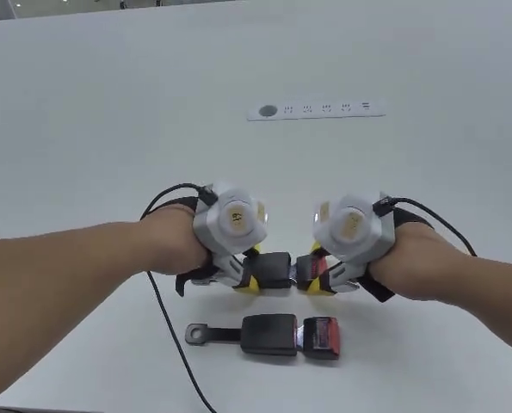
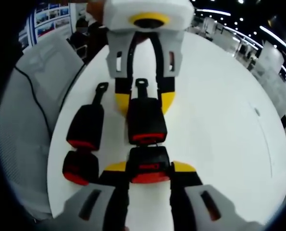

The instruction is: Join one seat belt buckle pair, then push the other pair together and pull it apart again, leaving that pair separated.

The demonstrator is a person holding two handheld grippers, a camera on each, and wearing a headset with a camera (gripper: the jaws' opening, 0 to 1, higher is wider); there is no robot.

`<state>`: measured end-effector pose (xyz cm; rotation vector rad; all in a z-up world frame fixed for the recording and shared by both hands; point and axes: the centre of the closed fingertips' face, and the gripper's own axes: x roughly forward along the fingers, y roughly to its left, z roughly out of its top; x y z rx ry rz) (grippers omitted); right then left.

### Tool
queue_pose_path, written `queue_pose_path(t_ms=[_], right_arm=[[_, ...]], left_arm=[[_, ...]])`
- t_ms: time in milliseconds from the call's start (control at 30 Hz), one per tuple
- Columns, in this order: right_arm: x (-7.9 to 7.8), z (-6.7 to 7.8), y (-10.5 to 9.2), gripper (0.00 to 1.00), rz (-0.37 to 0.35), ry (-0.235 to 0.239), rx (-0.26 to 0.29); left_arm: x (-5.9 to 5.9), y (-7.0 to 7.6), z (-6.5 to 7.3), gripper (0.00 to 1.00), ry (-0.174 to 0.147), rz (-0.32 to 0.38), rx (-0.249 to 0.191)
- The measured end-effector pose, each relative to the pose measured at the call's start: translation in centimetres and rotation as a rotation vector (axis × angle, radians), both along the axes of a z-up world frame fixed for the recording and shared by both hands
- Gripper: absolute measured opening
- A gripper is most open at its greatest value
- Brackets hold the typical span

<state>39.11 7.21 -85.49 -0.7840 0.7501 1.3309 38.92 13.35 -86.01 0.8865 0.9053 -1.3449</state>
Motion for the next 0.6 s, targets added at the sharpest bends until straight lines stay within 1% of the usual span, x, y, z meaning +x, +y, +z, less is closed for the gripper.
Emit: queue_pose_path(t_ms=[300,600], right_arm=[[-0.05,0.07,-0.05,0.31,-0.012,-0.012,0.013],[-0.08,0.06,-0.19,0.32,-0.007,-0.018,0.002]], left_arm=[[-0.05,-0.03,0.09,0.32,-0.002,0.013,-0.007],[0.00,-0.03,0.08,0.32,-0.003,0.013,-0.015]])
